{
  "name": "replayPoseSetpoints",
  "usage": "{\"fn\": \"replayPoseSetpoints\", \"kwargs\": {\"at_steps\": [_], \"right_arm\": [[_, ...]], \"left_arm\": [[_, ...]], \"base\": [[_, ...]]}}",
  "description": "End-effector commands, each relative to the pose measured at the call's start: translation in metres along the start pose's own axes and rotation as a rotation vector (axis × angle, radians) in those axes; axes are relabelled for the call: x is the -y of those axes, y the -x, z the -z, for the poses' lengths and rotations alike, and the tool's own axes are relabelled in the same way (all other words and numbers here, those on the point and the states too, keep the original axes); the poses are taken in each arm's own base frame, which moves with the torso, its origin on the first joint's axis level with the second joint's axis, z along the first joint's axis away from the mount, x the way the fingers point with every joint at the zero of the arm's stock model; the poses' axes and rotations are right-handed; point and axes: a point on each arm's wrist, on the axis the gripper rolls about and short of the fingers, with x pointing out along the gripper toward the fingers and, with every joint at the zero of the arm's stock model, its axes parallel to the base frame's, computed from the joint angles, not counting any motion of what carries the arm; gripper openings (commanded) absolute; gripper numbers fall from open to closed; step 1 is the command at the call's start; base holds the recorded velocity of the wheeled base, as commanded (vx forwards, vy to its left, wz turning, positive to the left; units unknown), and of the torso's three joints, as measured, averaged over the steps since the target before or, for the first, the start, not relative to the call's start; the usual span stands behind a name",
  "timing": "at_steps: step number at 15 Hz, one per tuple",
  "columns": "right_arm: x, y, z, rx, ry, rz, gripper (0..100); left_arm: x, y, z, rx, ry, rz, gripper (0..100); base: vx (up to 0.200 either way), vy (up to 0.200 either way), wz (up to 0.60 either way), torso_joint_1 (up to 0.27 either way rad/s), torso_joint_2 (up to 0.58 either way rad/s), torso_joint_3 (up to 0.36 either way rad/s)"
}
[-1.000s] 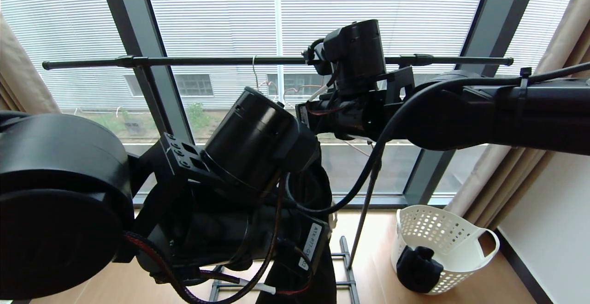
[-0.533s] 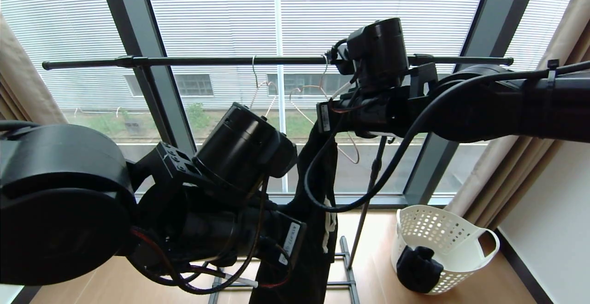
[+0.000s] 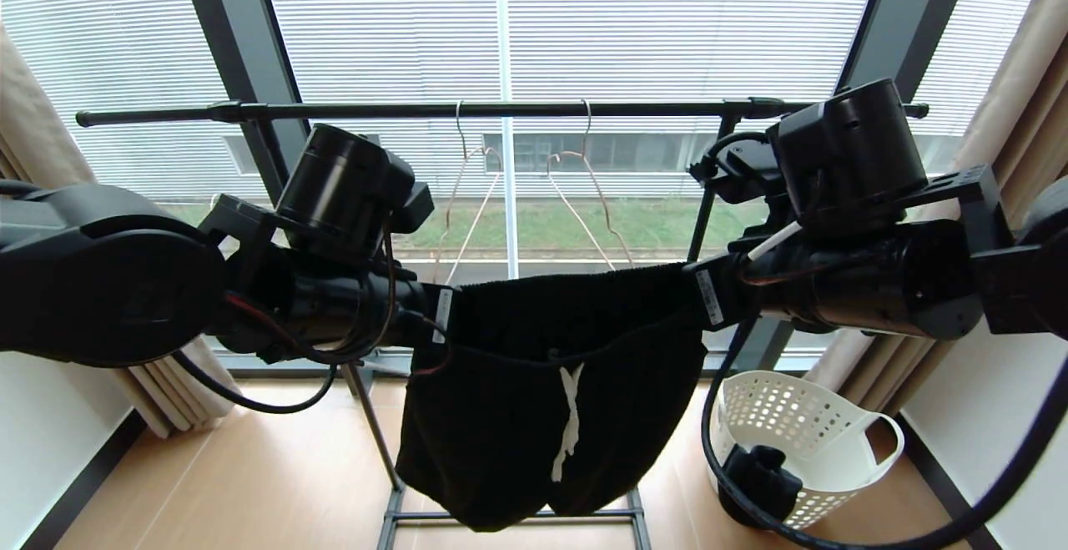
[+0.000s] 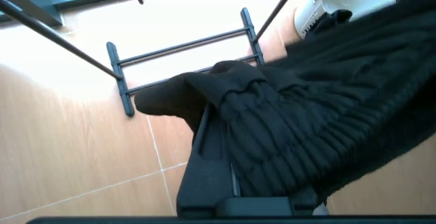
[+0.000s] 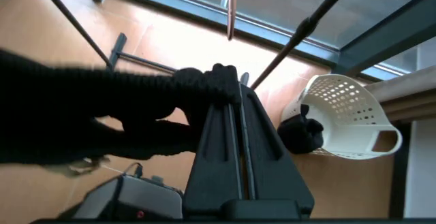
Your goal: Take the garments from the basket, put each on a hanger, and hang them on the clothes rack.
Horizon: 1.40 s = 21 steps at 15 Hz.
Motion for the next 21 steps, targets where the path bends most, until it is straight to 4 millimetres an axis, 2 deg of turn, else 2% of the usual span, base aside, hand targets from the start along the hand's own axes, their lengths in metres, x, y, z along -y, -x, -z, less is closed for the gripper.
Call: {"fn": "replayPoseSetpoints", "kwargs": {"at_steps": [1, 3, 5, 9, 10, 13, 17, 19, 21], "right_arm": [[0.003, 0.013, 0.003, 0.006, 0.007, -0.008, 0], [-0.001, 0.004, 0.008, -0.029, 0.024, -0.013, 0], [-0.011, -0.013, 0.022, -0.086, 0.100, -0.018, 0], [-0.019, -0.036, 0.045, -0.121, 0.225, -0.074, 0], [-0.022, -0.045, 0.053, -0.113, 0.251, -0.076, 100], [-0.020, -0.045, 0.063, -0.119, 0.324, -0.100, 100], [-0.009, -0.034, 0.081, 0.005, 0.416, -0.323, 100], [-0.010, -0.026, 0.074, 0.113, 0.370, -0.457, 100], [-0.014, -0.018, 0.064, 0.152, 0.219, -0.503, 100]], "left_arm": [[-0.001, -0.018, -0.008, -0.003, 0.014, -0.016, 0], [0.001, -0.018, -0.019, 0.034, 0.020, -0.007, 0], [0.005, -0.015, -0.035, 0.088, 0.025, 0.010, 0], [0.018, -0.018, -0.054, 0.144, 0.018, 0.039, 0], [0.025, -0.020, -0.056, 0.152, 0.012, 0.050, 0], [0.033, -0.016, -0.061, 0.175, 0.005, 0.069, 0], [0.038, -0.006, -0.069, 0.212, 0.006, 0.087, 0], [0.041, -0.005, -0.066, 0.205, 0.002, 0.082, 0], [0.042, -0.001, -0.064, 0.204, -0.001, 0.069, 0]], "base": [[0.000, 0.000, 0.00, 0.000, 0.00, 0.000], [0.000, 0.000, 0.00, 0.000, 0.00, 0.000], [0.000, 0.000, 0.00, 0.000, 0.00, 0.000], [0.000, 0.000, 0.00, 0.000, 0.00, 0.000], [0.000, 0.000, 0.00, 0.000, 0.00, 0.000], [0.000, 0.000, 0.00, 0.000, 0.00, 0.000], [0.000, 0.000, 0.00, 0.000, 0.00, 0.000], [0.000, 0.000, 0.00, 0.000, 0.00, 0.000], [0.000, 0.000, 0.00, 0.000, 0.00, 0.000]]}}
